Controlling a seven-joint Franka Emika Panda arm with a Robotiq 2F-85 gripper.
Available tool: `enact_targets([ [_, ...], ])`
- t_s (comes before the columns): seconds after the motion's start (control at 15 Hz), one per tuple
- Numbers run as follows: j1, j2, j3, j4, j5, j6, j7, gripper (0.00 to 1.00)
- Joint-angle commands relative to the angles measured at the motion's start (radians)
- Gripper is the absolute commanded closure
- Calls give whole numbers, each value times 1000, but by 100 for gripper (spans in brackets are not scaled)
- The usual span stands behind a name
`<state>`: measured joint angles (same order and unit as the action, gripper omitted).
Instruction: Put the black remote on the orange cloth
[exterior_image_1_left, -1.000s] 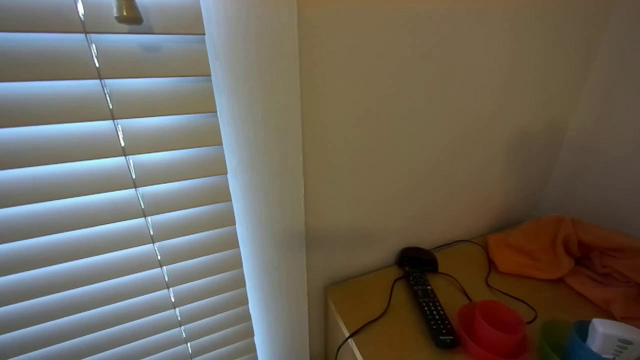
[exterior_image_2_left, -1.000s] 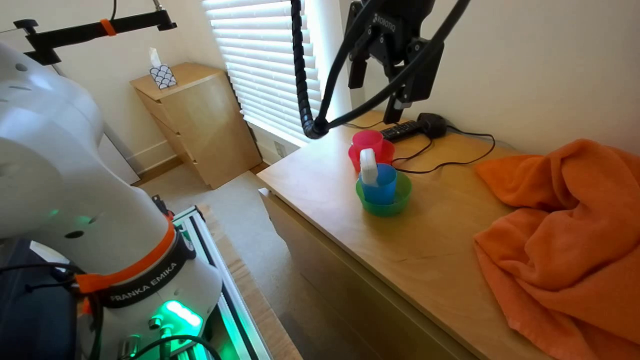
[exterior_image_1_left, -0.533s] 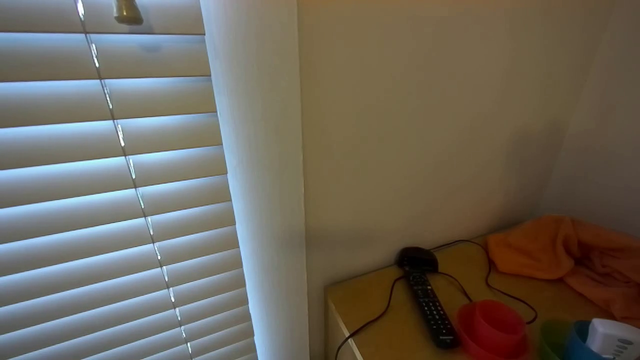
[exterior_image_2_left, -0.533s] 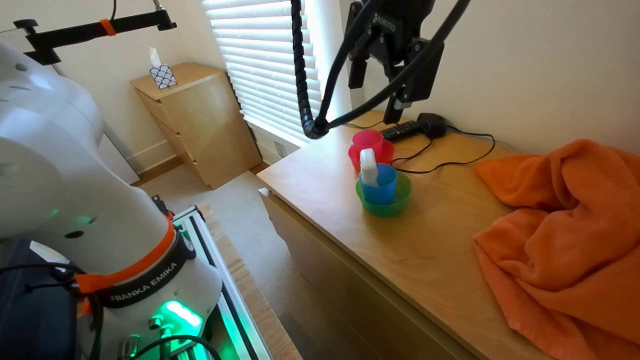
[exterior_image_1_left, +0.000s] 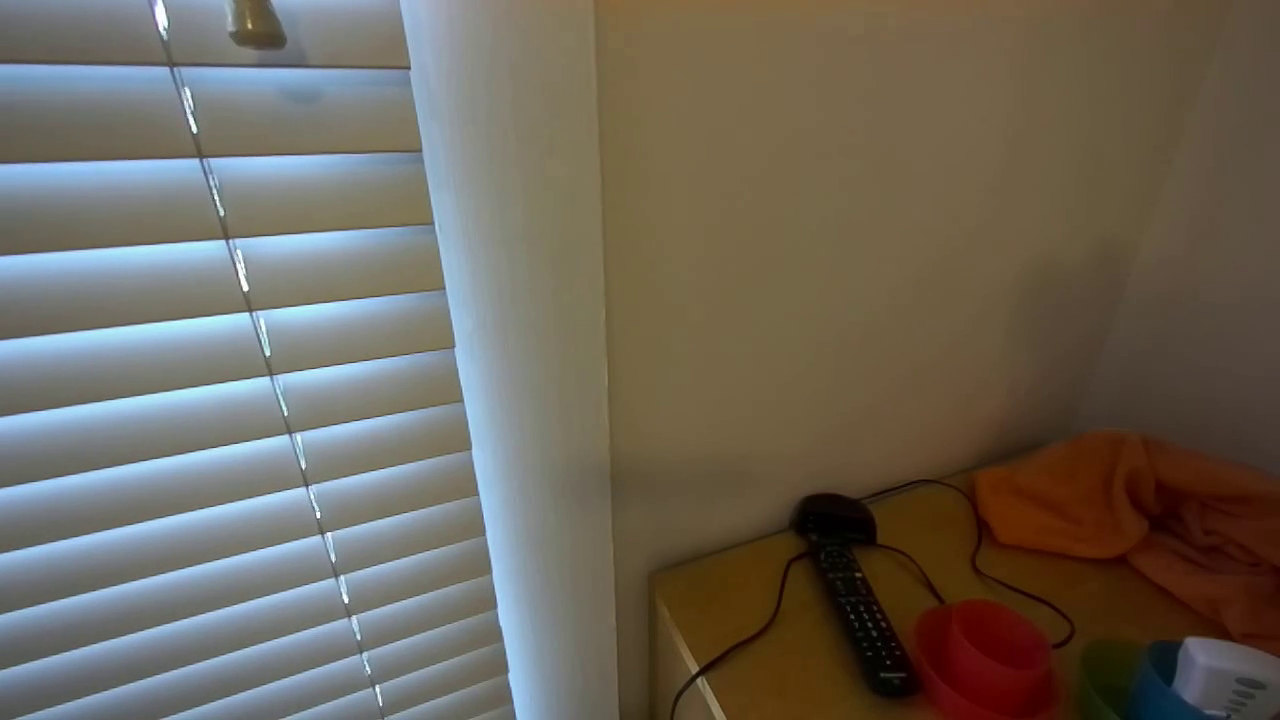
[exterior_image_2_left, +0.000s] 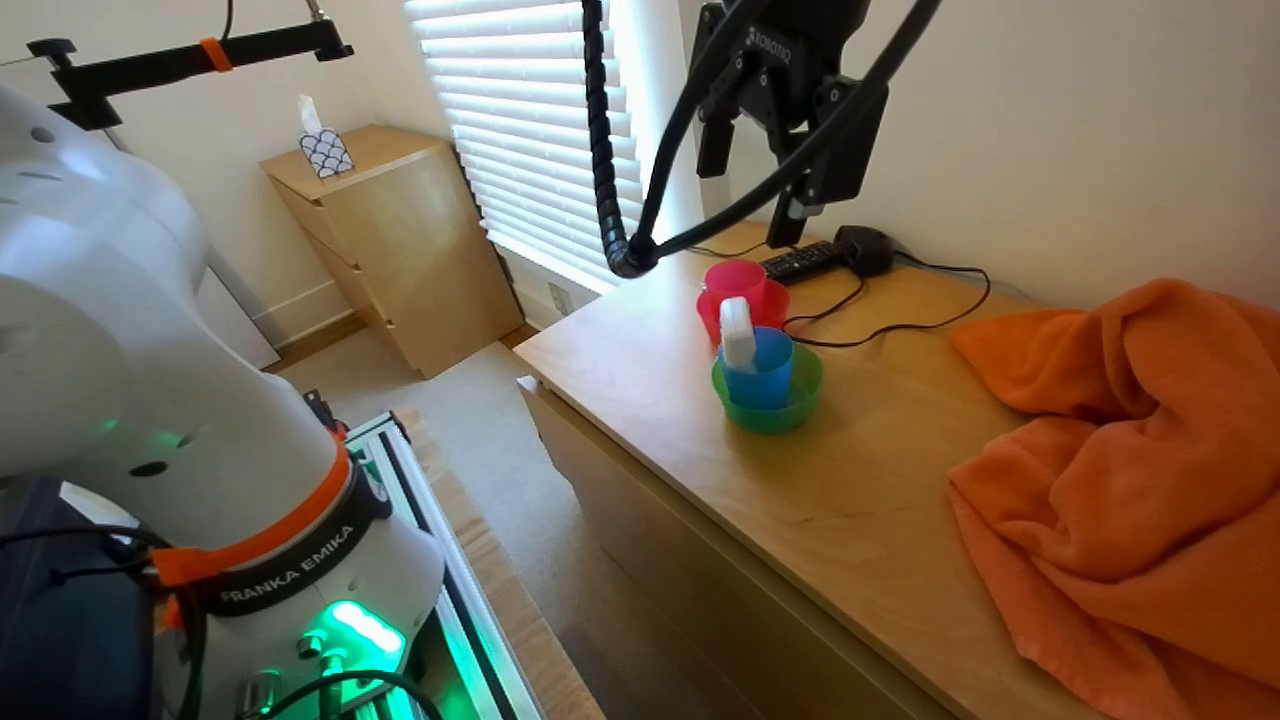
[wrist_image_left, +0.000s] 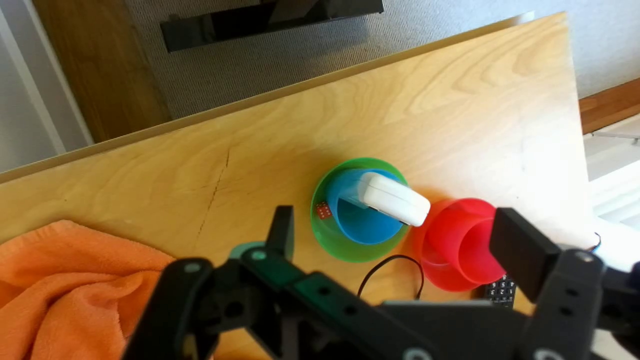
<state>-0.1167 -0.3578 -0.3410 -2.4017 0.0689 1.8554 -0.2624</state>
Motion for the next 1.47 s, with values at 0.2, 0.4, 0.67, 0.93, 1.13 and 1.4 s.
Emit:
enact_targets([
  [0.2, -29, 4, 26, 1, 9, -2, -9, 0],
  [0.4, -29, 4, 26, 1, 9, -2, -9, 0],
  [0.67, -29, 4, 26, 1, 9, -2, -9, 0],
  [0.93, -29, 4, 26, 1, 9, -2, -9, 0],
  [1.13, -31, -17, 89, -45, -4, 118, 126, 0],
  [1.4, -9, -19, 241, -141, -22, 385, 388, 0],
])
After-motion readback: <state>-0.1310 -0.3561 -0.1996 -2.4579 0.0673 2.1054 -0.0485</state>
